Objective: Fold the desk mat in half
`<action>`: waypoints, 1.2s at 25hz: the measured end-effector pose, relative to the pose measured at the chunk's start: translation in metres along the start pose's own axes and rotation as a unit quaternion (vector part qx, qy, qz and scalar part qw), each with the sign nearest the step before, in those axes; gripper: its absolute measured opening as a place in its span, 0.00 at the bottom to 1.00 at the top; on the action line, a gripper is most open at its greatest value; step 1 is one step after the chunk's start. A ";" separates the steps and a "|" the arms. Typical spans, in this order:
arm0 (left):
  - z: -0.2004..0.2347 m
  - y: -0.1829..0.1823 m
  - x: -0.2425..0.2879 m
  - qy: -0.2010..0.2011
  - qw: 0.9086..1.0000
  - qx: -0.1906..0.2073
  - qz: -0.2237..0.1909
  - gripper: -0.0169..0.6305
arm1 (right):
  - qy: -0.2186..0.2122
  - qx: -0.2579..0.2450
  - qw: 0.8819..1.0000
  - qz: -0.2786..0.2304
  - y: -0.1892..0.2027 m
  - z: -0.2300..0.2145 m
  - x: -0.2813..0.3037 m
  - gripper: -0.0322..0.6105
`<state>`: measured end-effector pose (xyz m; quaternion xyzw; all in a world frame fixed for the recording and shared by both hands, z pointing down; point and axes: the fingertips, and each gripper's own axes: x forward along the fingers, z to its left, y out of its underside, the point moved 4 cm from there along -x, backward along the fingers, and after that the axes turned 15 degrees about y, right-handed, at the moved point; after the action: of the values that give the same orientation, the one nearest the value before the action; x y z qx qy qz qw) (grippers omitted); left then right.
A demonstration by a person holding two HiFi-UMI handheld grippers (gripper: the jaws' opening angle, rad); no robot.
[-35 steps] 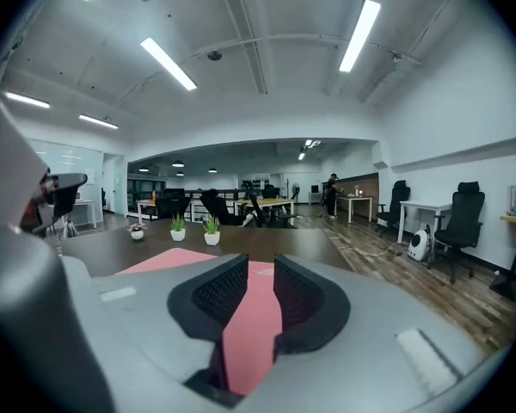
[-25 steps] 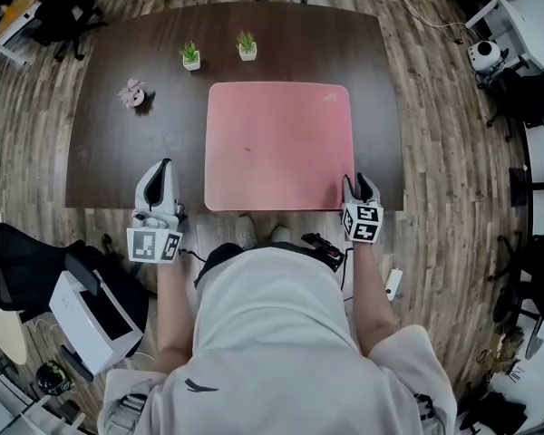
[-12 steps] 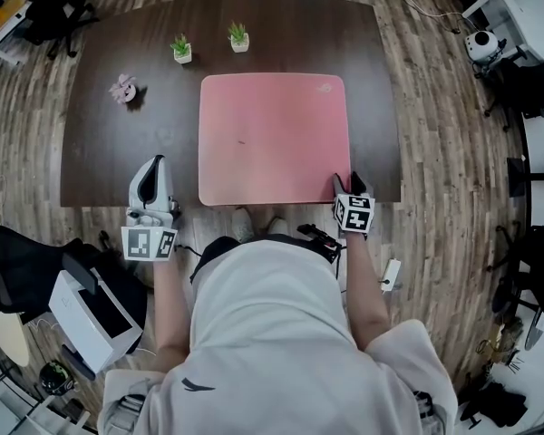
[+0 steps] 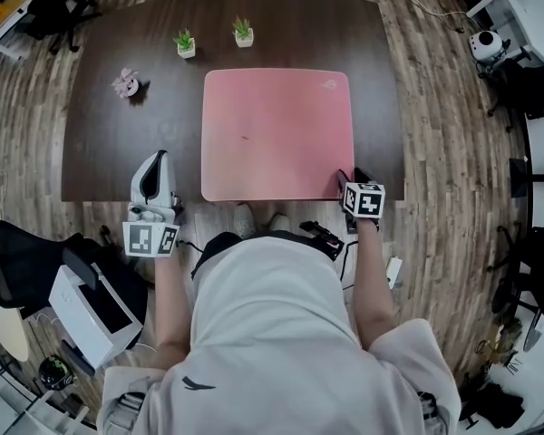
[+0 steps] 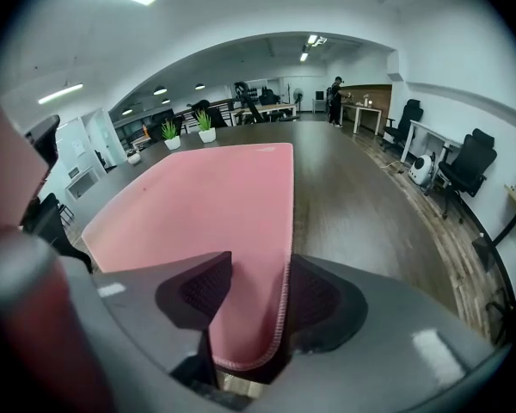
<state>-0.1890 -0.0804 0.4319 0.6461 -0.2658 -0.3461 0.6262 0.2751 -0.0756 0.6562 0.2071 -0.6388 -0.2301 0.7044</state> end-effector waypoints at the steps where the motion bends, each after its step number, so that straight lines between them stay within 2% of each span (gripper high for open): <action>1: 0.000 0.001 0.000 0.001 1.000 0.000 0.001 0.04 | -0.004 -0.006 1.000 0.006 -0.001 0.000 0.000 0.38; 7: -0.003 0.001 0.005 0.007 1.000 -0.003 0.001 0.03 | -0.018 -0.008 1.000 0.014 -0.003 0.001 0.003 0.35; 15: -0.002 -0.002 0.003 0.006 1.000 0.000 0.000 0.03 | -0.038 -0.019 0.999 0.002 -0.003 0.011 -0.001 0.17; 24: -0.001 -0.004 0.004 0.006 1.000 0.003 -0.001 0.03 | -0.028 -0.030 0.999 -0.013 -0.004 0.016 -0.003 0.13; 30: -0.001 -0.005 0.002 0.006 1.000 0.003 -0.001 0.04 | -0.021 -0.016 0.999 -0.030 -0.006 0.017 -0.010 0.11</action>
<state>-0.1876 -0.0808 0.4272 0.6505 -0.2627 -0.3422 0.6251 0.2570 -0.0744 0.6464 0.2103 -0.6429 -0.2656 0.6870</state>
